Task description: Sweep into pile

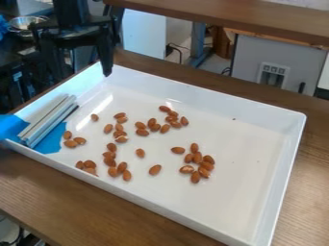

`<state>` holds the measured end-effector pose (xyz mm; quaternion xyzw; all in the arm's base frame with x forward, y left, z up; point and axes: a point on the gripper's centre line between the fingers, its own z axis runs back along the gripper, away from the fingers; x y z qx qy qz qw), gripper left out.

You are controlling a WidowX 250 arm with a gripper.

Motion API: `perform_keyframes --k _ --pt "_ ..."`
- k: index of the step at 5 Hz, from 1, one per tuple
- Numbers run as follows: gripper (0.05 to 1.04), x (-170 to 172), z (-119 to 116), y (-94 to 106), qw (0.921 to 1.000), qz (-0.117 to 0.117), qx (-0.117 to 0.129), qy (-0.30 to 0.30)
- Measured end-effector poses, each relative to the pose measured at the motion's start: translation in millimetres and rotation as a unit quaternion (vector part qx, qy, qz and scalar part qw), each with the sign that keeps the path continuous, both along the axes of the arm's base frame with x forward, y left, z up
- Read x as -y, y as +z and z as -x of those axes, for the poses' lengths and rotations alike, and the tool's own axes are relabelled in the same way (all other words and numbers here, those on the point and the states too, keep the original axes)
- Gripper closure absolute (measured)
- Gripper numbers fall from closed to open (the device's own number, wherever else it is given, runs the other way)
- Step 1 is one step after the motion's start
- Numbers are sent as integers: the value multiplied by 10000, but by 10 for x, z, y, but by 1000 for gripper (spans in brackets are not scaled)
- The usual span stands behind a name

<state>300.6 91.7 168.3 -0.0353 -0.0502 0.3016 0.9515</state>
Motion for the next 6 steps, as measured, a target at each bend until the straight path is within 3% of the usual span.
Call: perform_keyframes --k 1,2,3,5,6 --pt "83 -8 -8 -79 9999 20 -106 -8" --pt "83 -114 -32 -234 9994 -283 -152 -102" --pt "83 -161 -36 -395 9979 -509 -28 -408" --pt "83 -299 -102 -569 9865 -985 405 -1244" --pt "83 -452 -117 -711 9856 -1050 371 -1270"
